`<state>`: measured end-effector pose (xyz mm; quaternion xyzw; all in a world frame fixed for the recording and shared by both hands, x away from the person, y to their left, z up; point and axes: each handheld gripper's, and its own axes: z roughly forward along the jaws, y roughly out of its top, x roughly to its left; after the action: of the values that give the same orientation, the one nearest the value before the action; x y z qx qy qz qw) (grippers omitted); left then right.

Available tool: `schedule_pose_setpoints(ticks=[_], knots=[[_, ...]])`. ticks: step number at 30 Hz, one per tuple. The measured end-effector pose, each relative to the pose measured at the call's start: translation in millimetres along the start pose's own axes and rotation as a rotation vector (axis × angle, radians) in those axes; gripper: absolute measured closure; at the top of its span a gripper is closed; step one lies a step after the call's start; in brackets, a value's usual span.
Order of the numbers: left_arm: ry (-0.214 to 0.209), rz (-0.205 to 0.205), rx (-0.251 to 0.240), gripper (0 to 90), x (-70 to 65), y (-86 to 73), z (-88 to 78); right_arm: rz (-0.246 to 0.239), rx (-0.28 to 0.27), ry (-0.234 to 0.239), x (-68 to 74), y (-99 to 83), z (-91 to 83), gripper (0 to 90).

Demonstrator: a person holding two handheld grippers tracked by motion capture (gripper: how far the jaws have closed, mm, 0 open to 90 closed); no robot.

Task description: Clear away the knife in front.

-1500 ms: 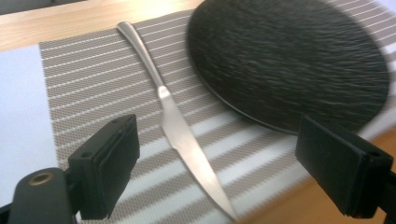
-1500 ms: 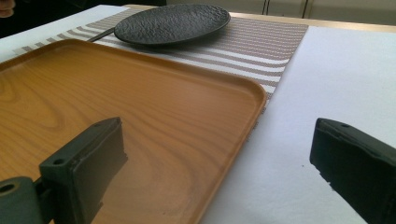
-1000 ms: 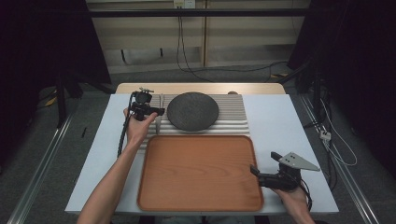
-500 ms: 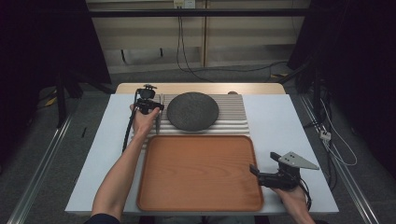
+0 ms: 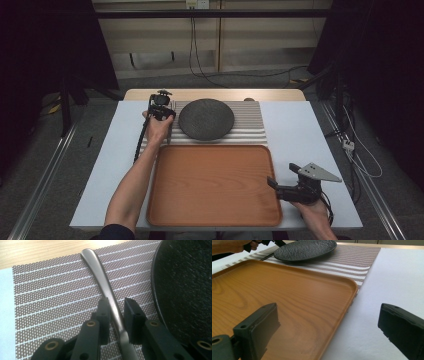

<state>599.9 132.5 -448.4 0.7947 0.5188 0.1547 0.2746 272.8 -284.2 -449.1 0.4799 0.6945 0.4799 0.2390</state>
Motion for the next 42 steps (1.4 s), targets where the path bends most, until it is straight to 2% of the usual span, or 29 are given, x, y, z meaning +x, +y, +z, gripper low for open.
schedule_pose_setpoints(ticks=[4,7,8,10,14,15,18,24,27,28,31,35,36,42], knots=[[-0.02,-0.032,-0.004,75.4,3.4,0.5,0.9,-0.006,0.004,0.007,1.7,0.0,1.5,3.1],[-0.016,-0.022,0.008,74.9,2.8,2.3,1.2,-0.005,0.004,0.014,2.8,0.0,1.4,3.4],[-0.015,-0.007,0.022,74.8,2.7,3.5,0.9,-0.004,0.004,0.016,2.9,-0.1,1.3,3.4],[-0.008,-0.012,0.024,74.8,1.6,4.5,1.5,-0.006,0.005,0.014,3.3,-0.2,1.3,3.4],[-0.026,-0.026,0.017,74.7,4.2,4.3,2.0,-0.009,0.006,0.015,3.4,0.0,1.9,3.4],[-0.029,-0.043,0.011,74.8,4.4,4.0,2.4,-0.008,0.006,0.016,3.3,0.0,2.0,3.4],[-0.021,-0.025,0.015,77.2,4.3,4.5,2.1,-0.007,0.006,0.013,2.4,0.2,1.5,3.4],[-0.061,-0.041,-0.005,79.9,9.7,3.0,3.0,-0.009,0.005,0.011,1.7,-0.1,0.0,3.4],[-0.079,-0.022,0.019,79.9,10.8,2.4,0.0,-0.004,0.008,0.01,1.1,-0.3,0.3,3.4],[-0.081,0.003,0.036,79.9,11.3,2.1,-1.6,-0.004,0.008,0.008,0.9,-0.2,0.5,3.4],[-0.102,0.036,0.071,79.9,12.4,-0.4,-7.0,-0.005,0.01,0.008,1.8,-0.1,1.5,3.4],[-0.109,0.04,0.075,79.9,11.7,-7.9,-13.1,-0.014,0.01,0.012,3.2,-0.1,1.6,3.4],[-0.108,0.055,0.079,79.8,11.9,-9.0,-14.4,-0.016,0.009,0.012,3.3,0.0,1.7,3.4],[-0.11,0.057,0.095,79.4,10.8,-8.3,-14.9,-0.012,0.011,0.01,2.7,0.0,2.1,3.4]])
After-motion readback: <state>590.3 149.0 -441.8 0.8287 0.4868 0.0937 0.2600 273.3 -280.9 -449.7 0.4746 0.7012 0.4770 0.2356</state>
